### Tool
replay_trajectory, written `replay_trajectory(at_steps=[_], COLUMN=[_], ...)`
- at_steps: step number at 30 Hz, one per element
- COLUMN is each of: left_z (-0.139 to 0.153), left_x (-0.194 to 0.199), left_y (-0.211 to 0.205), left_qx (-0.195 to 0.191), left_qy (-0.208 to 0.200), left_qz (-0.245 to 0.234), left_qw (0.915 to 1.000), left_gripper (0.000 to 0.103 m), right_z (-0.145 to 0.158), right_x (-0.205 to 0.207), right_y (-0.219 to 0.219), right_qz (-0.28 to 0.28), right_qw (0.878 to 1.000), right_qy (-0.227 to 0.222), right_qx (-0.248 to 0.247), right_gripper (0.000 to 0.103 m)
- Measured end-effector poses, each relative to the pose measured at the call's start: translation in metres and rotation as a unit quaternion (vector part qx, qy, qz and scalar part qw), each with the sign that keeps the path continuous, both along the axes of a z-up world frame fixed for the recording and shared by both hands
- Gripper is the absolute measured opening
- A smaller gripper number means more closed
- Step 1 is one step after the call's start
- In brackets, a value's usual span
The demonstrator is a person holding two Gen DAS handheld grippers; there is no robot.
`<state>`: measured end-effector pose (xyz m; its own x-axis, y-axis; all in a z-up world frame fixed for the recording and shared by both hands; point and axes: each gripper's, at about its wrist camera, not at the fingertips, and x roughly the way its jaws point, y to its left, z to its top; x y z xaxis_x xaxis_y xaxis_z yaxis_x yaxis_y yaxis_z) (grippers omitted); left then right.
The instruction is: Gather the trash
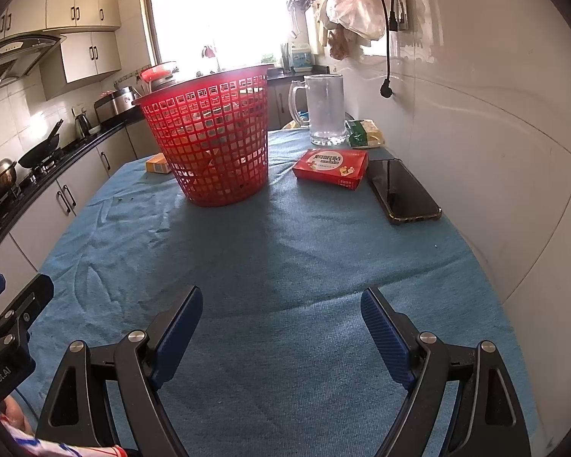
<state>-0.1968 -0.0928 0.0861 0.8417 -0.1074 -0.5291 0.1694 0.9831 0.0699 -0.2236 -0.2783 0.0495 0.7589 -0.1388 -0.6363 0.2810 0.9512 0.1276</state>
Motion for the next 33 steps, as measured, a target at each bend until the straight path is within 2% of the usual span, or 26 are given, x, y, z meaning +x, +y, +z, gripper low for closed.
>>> replay_trajectory(at_steps=[33], left_z=[-0.011], left_x=[0.008], left_y=[-0.003], left_qx=[0.003], left_qy=[0.017], left_qz=[-0.002], left_qw=[0.9998], left_gripper=[0.103], right_z=[-0.005], right_x=[0.005], right_y=[0.003], right_qz=[-0.001], right_qw=[1.0], right_qy=[0.002], right_qx=[-0.013], right_gripper=[0.089])
